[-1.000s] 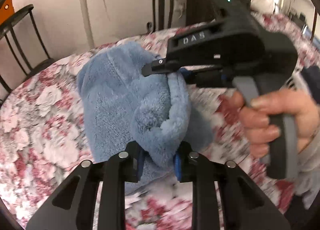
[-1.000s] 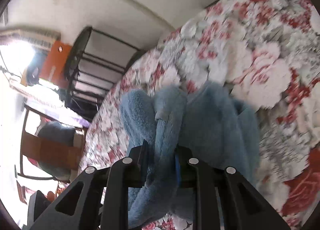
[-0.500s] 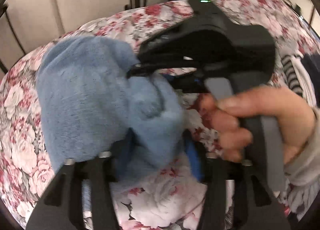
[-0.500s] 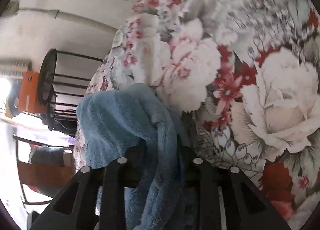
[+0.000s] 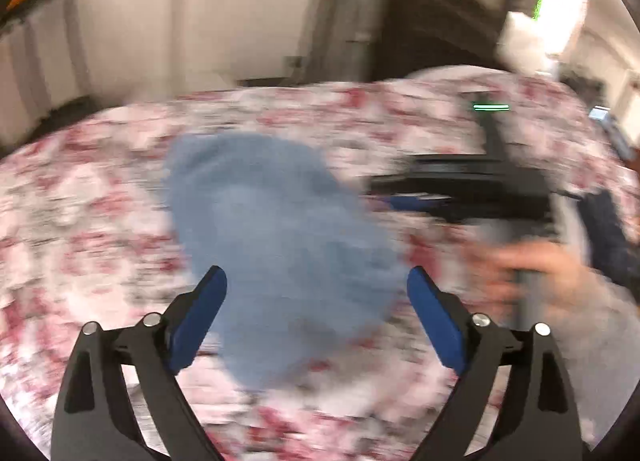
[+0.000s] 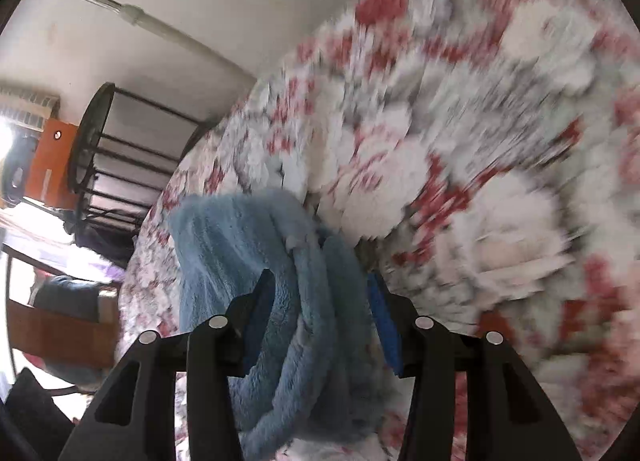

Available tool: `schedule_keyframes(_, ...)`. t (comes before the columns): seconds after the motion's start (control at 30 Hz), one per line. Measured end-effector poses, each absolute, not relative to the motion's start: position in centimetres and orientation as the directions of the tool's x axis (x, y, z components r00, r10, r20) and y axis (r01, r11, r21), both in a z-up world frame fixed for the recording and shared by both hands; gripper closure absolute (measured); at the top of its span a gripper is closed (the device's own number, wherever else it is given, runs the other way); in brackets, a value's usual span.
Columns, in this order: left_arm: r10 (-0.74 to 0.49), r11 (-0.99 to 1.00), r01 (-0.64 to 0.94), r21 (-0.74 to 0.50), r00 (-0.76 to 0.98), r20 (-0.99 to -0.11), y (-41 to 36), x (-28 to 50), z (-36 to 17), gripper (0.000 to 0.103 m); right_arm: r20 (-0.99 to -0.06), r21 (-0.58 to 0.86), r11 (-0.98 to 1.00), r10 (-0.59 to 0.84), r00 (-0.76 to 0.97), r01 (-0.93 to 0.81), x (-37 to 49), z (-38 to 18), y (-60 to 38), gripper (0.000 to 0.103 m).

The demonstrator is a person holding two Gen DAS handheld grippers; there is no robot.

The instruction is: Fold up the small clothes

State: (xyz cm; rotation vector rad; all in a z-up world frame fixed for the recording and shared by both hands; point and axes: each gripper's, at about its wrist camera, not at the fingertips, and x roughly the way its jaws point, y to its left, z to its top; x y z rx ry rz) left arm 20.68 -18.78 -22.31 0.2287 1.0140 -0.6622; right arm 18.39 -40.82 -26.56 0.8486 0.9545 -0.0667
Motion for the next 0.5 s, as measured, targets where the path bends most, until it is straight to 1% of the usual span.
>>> schedule_keyframes(0.03,-0.341,0.827,0.556,-0.084,0.377,-0.861,-18.2,21.8,-23.0,0.014,-0.719,0.614,0.696,0.299,0.627,0.372,17.9,-25.3,-40.6,0.061)
schedule_keyframes(0.1,-0.263,0.881,0.470,-0.055,0.389,-0.883,-17.2,23.4,-24.2,0.014,-0.661,0.643,0.721,0.349,0.665,0.260,17.1,-22.6,-38.9,0.069)
schedule_keyframes(0.13,-0.229,0.909,0.414,-0.055,0.383,-0.895,-16.4,24.5,-24.9,0.014,-0.651,0.640,0.736,0.369,0.663,0.219,16.9,-22.0,-38.1,0.070)
schedule_keyframes(0.2,-0.213,0.934,0.350,-0.077,0.370,-0.904,-15.2,25.8,-25.6,0.014,-0.652,0.609,0.785,0.410,0.638,0.118,16.5,-20.9,-35.1,0.075)
schedule_keyframes(0.27,-0.220,0.942,0.317,-0.109,0.341,-0.914,-14.7,26.6,-26.5,0.014,-0.672,0.580,0.814,0.455,0.585,0.034,16.2,-21.1,-32.4,0.077)
schedule_keyframes(0.3,-0.205,0.942,0.323,-0.094,0.330,-0.922,-15.0,26.5,-27.1,0.014,-0.698,0.558,0.830,0.455,0.553,0.022,16.3,-21.8,-31.4,0.078)
schedule_keyframes(0.33,-0.182,0.941,0.333,-0.067,0.327,-0.927,-15.5,26.2,-27.4,0.012,-0.742,0.521,0.853,0.434,0.511,0.032,16.4,-22.9,-30.8,0.079)
schedule_keyframes(0.37,-0.114,0.935,0.355,0.013,0.334,-0.935,-16.0,25.7,-28.4,0.011,-0.811,0.462,0.883,0.385,0.440,0.078,16.6,-24.9,-30.7,0.089)
schedule_keyframes(0.4,-0.066,0.928,0.365,0.067,0.341,-0.938,-16.2,25.5,-29.3,0.008,-0.852,0.433,0.892,0.357,0.383,0.132,16.7,-26.8,-31.3,0.103)
schedule_keyframes(0.43,-0.031,0.923,0.370,0.103,0.338,-0.941,-16.4,25.6,-30.3,0.004,-0.869,0.437,0.879,0.358,0.342,0.189,16.5,-28.8,-32.4,0.103)
schedule_keyframes(0.5,-0.064,0.930,0.366,0.041,0.271,-0.961,-16.1,25.9,-32.1,0.004,-0.836,0.530,0.801,0.439,0.330,0.277,16.1,-31.4,-34.7,0.103)
